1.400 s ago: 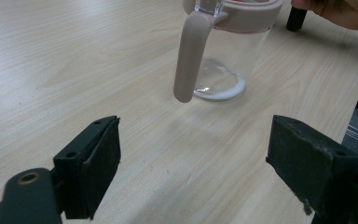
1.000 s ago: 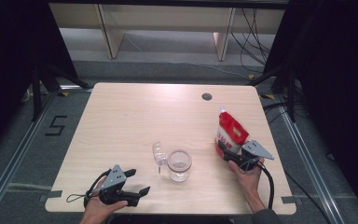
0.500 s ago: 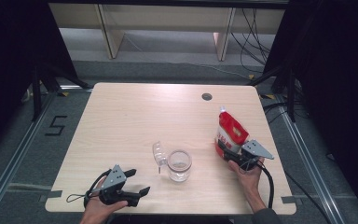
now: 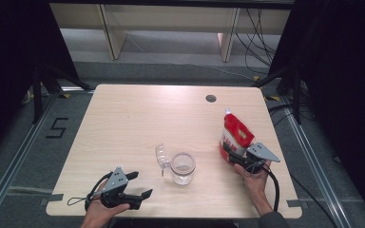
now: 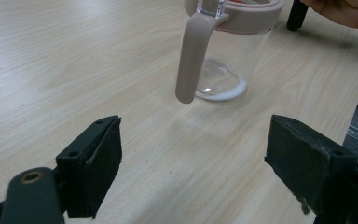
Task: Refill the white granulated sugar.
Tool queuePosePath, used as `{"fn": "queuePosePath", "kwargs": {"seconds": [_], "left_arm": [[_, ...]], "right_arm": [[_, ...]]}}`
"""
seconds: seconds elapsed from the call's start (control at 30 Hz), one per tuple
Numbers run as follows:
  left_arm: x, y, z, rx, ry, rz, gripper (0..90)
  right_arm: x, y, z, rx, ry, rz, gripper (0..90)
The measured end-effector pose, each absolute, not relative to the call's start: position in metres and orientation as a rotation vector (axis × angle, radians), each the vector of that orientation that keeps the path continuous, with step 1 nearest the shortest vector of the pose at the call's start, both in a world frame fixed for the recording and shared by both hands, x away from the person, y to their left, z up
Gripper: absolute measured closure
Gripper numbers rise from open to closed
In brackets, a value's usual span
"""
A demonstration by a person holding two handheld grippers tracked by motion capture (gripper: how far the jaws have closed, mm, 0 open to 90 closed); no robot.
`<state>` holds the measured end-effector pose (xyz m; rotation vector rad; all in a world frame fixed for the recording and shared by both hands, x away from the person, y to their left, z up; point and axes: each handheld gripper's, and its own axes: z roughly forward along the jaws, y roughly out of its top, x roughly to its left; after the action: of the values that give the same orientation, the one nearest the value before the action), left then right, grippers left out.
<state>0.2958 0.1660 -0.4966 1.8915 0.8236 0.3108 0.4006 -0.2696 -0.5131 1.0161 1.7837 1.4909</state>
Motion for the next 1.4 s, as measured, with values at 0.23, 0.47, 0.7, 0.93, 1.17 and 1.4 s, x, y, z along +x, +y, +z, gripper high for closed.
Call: {"fn": "queuePosePath", "kwargs": {"seconds": [0.23,0.47,0.7,0.93,1.17,1.4], "left_arm": [[0.296,0.166,-0.496,1.892,0.825,0.315,18.2],[0.296,0.166,-0.496,1.892,0.823,0.317,18.7],[0.297,0.166,-0.495,1.888,0.82,0.318,18.8],[0.297,0.166,-0.494,1.888,0.83,0.32,18.7],[0.298,0.167,-0.494,1.887,0.821,0.323,17.5],[0.298,0.167,-0.495,1.884,0.832,0.318,16.5]], "right_arm": [[0.4,-0.268,-0.513,0.965,1.776,1.487,43.3],[0.399,-0.268,-0.512,0.953,1.788,1.506,43.6],[0.398,-0.267,-0.51,0.925,1.818,1.519,44.1],[0.393,-0.272,-0.502,0.944,1.781,1.575,44.3],[0.379,-0.281,-0.485,0.885,1.784,1.557,44.3],[0.365,-0.279,-0.473,0.761,1.802,1.5,44.4]]}}
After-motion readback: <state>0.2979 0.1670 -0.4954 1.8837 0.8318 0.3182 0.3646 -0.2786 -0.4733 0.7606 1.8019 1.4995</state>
